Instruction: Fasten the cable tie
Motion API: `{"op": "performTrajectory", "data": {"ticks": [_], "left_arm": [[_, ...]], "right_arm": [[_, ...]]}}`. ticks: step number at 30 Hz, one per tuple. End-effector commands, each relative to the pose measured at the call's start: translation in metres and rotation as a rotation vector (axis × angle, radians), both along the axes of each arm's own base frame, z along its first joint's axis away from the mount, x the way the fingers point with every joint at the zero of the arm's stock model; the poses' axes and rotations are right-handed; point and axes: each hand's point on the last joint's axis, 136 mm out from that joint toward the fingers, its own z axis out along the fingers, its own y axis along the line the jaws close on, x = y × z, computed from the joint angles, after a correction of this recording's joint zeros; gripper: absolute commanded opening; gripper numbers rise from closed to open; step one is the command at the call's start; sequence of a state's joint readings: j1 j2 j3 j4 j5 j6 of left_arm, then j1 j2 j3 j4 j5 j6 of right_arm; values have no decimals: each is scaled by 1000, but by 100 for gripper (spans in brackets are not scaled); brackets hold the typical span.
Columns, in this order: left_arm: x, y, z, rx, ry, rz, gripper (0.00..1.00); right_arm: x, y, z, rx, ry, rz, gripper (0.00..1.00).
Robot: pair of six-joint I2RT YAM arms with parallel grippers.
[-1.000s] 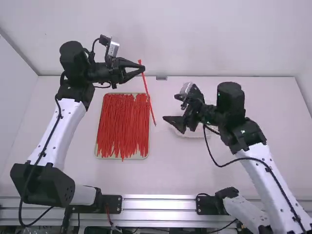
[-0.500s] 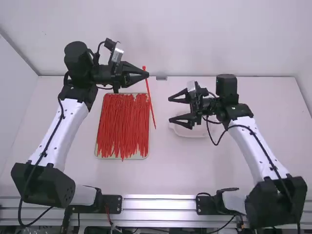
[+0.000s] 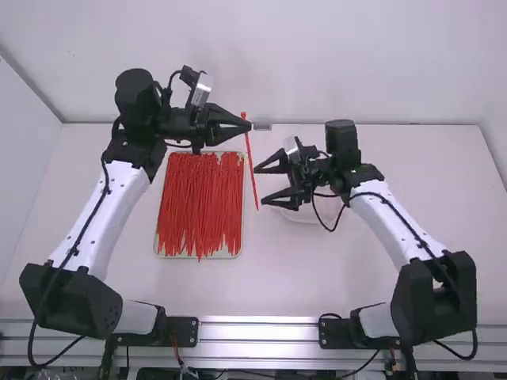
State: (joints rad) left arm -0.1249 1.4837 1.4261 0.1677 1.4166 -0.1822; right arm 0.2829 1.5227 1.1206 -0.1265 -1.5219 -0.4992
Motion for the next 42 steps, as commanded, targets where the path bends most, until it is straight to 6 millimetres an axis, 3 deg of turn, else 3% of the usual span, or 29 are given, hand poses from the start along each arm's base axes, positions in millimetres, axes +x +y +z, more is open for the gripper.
{"op": "performTrajectory", "data": {"ticks": [1, 5, 8, 12, 15, 25, 29, 31, 32, 35, 39, 42], "left_arm": [[-2, -3, 9, -3, -50, 7, 1], [-2, -4, 10, -5, -61, 4, 1], [-2, -4, 12, -7, -70, 6, 1], [-3, -6, 12, -8, -71, 0, 1], [-3, -6, 12, -8, -73, 2, 2], [-3, -6, 12, -8, -72, 2, 2], [-3, -5, 12, -8, -72, 2, 33], [-1, -1, 13, -8, -78, 12, 45], [-1, -1, 13, -9, -81, 13, 46], [-2, -4, 15, -11, -93, 7, 69], [-2, -4, 17, -14, -113, 8, 88], [2, -4, 18, -17, -112, 35, 93]], "right_arm": [[-4, 4, -4, -3, 9, 14, 83], [-3, 6, -2, -4, 3, 15, 72], [-4, 10, 0, -2, -5, 25, 32], [-3, 10, 0, 0, -16, 20, 7], [-5, 12, 1, 1, -21, 30, 0], [7, 21, -3, -54, 16, -42, 0], [12, 15, -3, -49, 6, -61, 0], [14, 13, -3, -49, 6, -67, 0], [14, 12, -3, -49, 5, -68, 0], [20, 6, -2, -44, -2, -87, 0], [24, 2, -1, -41, -9, -99, 0], [22, 2, 1, -30, -21, -87, 0]]}}
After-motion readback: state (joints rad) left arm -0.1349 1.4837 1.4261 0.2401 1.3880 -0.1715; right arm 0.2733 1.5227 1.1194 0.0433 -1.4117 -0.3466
